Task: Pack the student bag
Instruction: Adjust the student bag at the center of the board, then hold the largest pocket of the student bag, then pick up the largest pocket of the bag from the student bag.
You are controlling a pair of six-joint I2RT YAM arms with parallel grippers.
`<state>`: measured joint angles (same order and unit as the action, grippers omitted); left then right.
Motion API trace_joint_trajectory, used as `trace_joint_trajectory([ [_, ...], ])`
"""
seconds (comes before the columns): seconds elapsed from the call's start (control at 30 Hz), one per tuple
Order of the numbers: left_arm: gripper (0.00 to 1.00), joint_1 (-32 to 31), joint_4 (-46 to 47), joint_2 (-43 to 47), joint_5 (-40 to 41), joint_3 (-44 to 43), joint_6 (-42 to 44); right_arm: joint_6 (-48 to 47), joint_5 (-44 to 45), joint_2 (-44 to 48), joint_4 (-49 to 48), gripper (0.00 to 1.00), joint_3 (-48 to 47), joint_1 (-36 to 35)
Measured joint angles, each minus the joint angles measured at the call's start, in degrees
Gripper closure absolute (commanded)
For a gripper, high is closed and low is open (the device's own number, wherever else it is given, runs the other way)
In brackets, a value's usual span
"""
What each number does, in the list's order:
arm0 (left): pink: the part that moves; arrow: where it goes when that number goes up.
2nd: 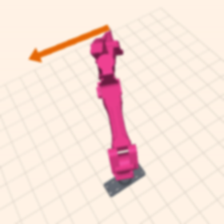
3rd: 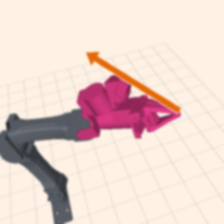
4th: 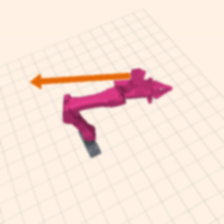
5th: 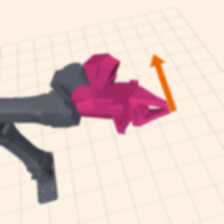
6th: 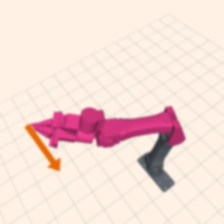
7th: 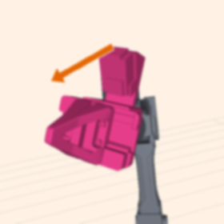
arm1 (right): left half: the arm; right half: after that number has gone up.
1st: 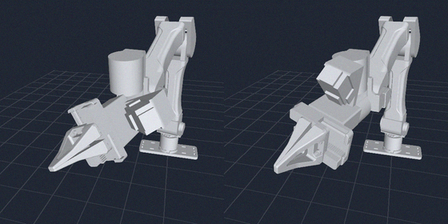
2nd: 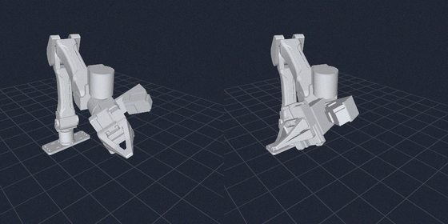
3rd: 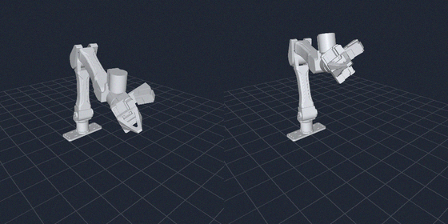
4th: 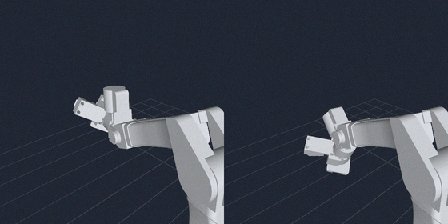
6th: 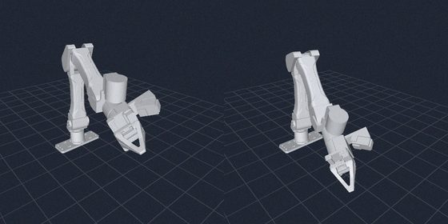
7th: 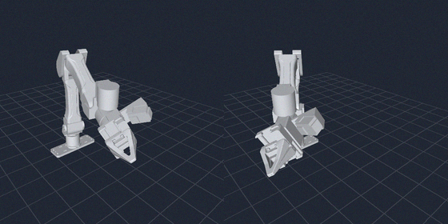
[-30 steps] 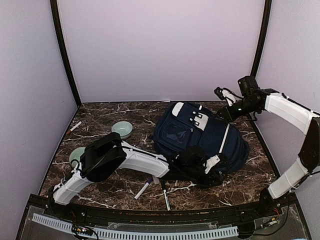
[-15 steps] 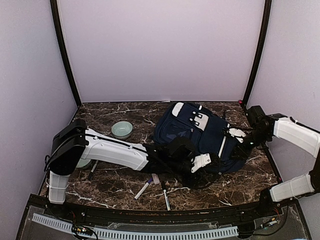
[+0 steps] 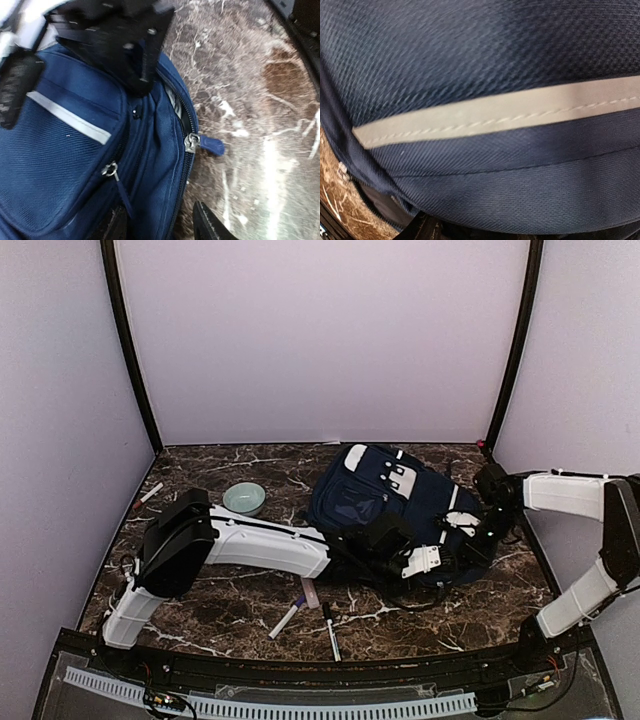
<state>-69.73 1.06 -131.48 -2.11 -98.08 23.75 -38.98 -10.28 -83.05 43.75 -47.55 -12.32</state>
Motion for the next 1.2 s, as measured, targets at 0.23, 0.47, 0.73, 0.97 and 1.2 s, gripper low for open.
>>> trace_joint_trajectory([
  [0.23,0.63,1.1,-2.5,-5.3,0.7,-5.1,0.9,3.6,1.7,-6.2,-0.4,0.54,-6.5,0.1],
  [0.47,0.77,3.1,-2.9,-7.0,1.3,-8.0,-1.9,6.4,2.2,-8.3,-2.2,0.54,-10.6,0.4],
  [0.73,0.98,5.9,-0.4,-7.1,-2.9,-7.9,-7.6,7.6,0.0,6.6,-0.7,0.53,-8.9,0.4],
  [0.97,1.0,6.5,3.1,-7.4,-6.2,-7.0,-13.2,7.5,-4.4,11.1,0.9,0.53,-2.6,0.2],
  [1.2,1.0,7.0,11.1,-7.8,-9.3,-4.8,-22.1,7.3,-5.2,7.5,1.6,0.46,-1.3,-1.1],
])
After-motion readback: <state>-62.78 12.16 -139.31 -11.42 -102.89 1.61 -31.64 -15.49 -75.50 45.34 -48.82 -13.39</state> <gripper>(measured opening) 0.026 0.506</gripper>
